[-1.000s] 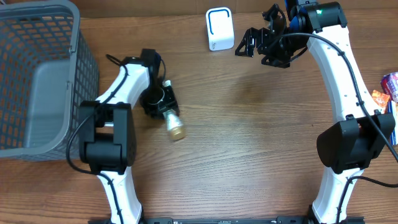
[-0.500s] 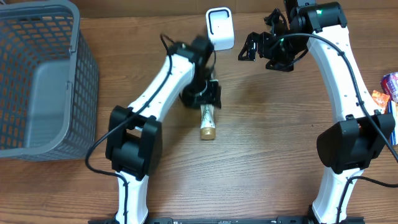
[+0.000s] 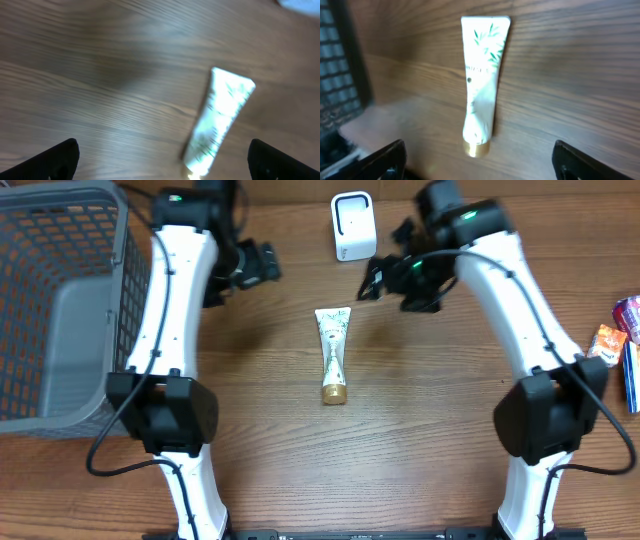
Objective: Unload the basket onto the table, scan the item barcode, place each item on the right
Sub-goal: 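Move the right gripper back over the Pantene tube, left arm withdrawing, then grasp the Pantene tube's top end with the right gripper, then lift the Pantene tube up in front of the scanner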
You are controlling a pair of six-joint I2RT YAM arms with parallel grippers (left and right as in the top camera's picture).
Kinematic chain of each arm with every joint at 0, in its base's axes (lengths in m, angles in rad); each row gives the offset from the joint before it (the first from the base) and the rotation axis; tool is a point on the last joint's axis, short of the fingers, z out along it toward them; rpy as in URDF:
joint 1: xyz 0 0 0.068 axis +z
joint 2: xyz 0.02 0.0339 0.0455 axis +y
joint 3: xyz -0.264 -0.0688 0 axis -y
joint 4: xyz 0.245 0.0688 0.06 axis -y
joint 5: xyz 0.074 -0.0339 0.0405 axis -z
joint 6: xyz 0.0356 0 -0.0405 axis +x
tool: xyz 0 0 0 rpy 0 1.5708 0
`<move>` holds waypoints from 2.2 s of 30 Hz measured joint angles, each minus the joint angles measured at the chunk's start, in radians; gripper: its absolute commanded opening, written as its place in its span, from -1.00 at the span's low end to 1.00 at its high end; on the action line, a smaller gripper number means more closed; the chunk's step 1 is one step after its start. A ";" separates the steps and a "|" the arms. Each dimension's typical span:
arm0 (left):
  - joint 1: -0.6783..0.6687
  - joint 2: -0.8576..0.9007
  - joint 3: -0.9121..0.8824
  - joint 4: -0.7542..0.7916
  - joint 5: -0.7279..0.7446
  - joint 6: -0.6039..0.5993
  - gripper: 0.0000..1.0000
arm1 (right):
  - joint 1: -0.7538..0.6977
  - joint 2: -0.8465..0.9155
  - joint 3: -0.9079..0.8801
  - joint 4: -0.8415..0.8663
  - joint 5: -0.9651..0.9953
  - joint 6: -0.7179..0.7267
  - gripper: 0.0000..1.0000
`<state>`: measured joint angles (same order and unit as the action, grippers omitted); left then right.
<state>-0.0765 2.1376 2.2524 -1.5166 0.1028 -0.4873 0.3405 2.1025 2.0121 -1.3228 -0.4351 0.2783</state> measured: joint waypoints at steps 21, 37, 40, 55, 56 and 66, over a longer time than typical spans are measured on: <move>0.074 0.000 0.000 0.000 -0.022 -0.012 1.00 | 0.357 0.001 -0.431 0.507 0.401 0.392 0.11; 0.074 0.000 0.000 0.000 -0.022 -0.012 0.99 | 0.360 -0.008 -0.518 0.585 0.505 0.428 -0.93; 0.074 0.000 0.000 0.001 -0.022 -0.012 0.99 | 0.357 -0.010 -0.487 0.524 0.510 0.423 -0.93; 0.074 0.000 0.000 0.001 -0.022 -0.012 0.99 | 0.086 -0.001 -0.213 0.779 0.525 0.264 -0.93; 0.074 0.000 0.000 0.000 -0.022 -0.012 0.99 | 0.065 0.000 -0.214 0.829 0.526 0.264 -0.93; 0.074 0.000 0.000 0.000 -0.023 -0.012 0.99 | 0.057 0.053 -0.213 1.227 0.460 0.340 -0.93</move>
<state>-0.0021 2.1376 2.2524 -1.5166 0.0803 -0.4992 0.3977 2.1559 1.7992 -0.0959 0.0254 0.6178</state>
